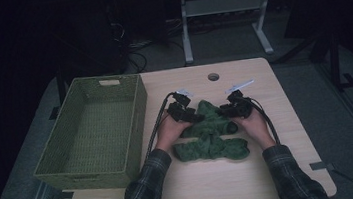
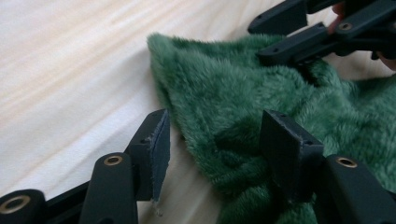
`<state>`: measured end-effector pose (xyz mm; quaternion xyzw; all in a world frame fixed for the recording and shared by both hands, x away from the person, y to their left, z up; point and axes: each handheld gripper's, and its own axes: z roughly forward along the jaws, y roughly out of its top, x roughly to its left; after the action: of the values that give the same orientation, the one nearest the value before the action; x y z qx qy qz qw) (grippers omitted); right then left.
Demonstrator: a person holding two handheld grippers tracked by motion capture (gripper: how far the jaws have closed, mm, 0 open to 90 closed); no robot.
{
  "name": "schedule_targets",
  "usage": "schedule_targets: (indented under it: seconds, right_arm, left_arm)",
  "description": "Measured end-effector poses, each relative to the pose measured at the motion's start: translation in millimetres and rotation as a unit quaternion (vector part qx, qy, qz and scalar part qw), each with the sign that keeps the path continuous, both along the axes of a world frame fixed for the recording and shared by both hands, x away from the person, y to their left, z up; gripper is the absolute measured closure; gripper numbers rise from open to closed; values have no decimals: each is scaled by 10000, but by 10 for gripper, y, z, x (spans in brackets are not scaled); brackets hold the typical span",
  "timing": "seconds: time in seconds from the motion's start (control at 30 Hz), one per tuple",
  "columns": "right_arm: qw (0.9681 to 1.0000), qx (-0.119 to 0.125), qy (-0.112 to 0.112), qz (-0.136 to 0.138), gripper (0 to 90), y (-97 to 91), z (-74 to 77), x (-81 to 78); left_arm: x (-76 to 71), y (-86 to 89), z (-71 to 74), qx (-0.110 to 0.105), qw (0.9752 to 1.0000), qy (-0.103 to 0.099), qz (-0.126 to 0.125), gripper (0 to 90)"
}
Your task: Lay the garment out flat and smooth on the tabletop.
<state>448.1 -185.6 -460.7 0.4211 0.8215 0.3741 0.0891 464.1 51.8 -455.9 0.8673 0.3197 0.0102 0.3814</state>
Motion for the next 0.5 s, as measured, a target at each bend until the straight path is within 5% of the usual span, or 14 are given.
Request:
schedule_targets:
  seconds: [0.17, 0.4, 0.5]
  right_arm:
    - [9998, -52, 79, 146, 836, 21, -30, -13]
    - [9997, -90, -35, 238, 861, 24, 32, -64]
    - [9996, -79, -127, 257, 861, 6, 84, -88]
  left_arm:
    - [6, -55, -45, 190, 9997, 55, -171, 492]
    - [-12, -43, 0, 259, 9993, 59, -267, 836]
    - [-35, -2, 63, 280, 9993, -57, -256, 869]
